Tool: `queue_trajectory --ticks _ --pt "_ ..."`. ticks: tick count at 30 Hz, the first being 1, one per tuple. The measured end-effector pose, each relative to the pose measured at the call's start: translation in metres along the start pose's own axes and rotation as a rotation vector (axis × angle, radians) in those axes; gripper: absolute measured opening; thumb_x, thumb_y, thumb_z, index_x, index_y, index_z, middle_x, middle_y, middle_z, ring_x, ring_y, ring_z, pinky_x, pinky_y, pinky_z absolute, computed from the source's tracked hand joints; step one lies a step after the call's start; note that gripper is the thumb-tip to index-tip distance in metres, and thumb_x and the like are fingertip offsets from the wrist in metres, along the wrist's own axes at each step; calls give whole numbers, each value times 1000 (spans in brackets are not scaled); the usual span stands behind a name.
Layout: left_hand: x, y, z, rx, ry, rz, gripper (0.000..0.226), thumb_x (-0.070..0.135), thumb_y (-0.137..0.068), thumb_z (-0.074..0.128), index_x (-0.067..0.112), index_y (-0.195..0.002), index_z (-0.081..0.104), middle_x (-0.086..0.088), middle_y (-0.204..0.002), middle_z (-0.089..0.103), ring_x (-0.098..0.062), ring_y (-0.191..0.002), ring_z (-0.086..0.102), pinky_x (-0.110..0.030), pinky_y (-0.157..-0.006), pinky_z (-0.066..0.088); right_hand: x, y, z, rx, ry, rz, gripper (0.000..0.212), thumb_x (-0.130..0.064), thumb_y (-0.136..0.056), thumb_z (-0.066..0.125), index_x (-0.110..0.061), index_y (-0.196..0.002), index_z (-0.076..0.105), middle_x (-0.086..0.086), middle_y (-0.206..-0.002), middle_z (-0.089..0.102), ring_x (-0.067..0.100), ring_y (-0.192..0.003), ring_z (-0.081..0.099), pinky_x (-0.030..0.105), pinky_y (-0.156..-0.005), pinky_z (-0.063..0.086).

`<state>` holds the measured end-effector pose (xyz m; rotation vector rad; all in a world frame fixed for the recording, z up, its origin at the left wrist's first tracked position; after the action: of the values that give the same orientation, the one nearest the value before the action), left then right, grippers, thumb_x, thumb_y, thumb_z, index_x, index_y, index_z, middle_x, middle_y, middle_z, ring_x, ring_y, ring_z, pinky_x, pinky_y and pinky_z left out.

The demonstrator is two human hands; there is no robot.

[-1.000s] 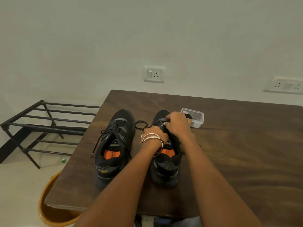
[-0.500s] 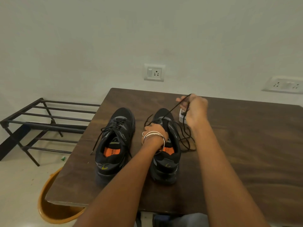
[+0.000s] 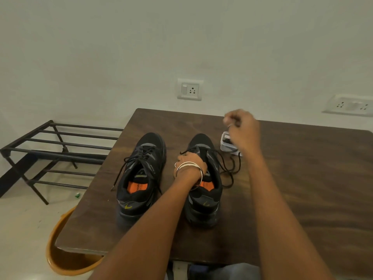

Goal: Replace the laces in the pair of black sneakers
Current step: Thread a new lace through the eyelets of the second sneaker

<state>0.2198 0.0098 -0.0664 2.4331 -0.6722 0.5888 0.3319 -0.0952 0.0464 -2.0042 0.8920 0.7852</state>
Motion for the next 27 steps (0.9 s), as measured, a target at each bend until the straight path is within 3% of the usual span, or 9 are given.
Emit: queue_trajectory --ticks 3,6,15,19,21,23,25,27 --pt "0 1 0 8 -3 -2 63 36 -91 54 5 -143 34 -20 -140 37 -39 -125 44 -45 -97 43 16 6 48 -273 342 -88 14 -12 -92 66 -10 -104 74 3 -109 60 16 -97 57 27 -87 46" --pt "0 0 1 2 4 -8 64 37 -90 55 6 -142 35 -20 -138 38 -38 -123 45 -45 -96 44 31 10 79 -393 497 -91 21 -18 -90 69 -11 -109 75 9 -112 68 29 -108 59 43 -93 52" --pt "0 0 1 -9 21 -23 68 34 -90 56 3 -145 30 -20 -142 34 -40 -127 41 -47 -99 43 31 16 93 -309 675 -75 16 -14 -92 59 -6 -95 72 11 -96 70 29 -102 60 43 -86 53" --pt "2 2 1 -28 12 -28 72 33 -91 58 1 -146 24 -21 -145 30 -41 -131 37 -46 -102 40 41 13 85 -246 333 154 18 -10 -92 52 -5 -89 69 8 -94 69 26 -94 62 43 -83 53" --pt "3 3 0 -31 10 -27 74 34 -91 58 1 -147 22 -21 -146 29 -41 -132 35 -47 -103 39 40 10 72 -156 -45 342 22 -5 -93 46 -7 -89 67 5 -96 68 19 -90 61 32 -75 49" --pt "3 4 0 -31 8 -19 73 34 -91 58 2 -147 22 -21 -146 29 -41 -131 36 -47 -102 39 38 8 62 -37 -487 525 24 -1 -95 40 -12 -85 59 3 -92 70 13 -78 59 20 -57 43" --pt "4 5 0 -33 8 -17 74 34 -92 57 4 -148 21 -21 -146 29 -42 -131 36 -47 -102 40 38 11 58 27 -709 646 26 -1 -98 36 -16 -83 52 1 -80 70 12 -67 57 21 -46 34" --pt "4 6 1 -30 8 -20 76 33 -92 56 6 -151 16 -21 -147 28 -42 -132 35 -48 -102 39 45 17 62 61 -818 756 28 0 -97 35 -16 -81 51 1 -68 63 14 -61 55 25 -49 29"
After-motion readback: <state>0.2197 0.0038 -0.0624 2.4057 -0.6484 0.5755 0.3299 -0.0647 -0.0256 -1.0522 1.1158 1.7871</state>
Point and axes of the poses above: each hand's wrist, its own y-axis away from the middle knuckle, its own z-axis out of the palm, x = y × z, the point moved 6 cm from there along -y, towards the middle knuckle
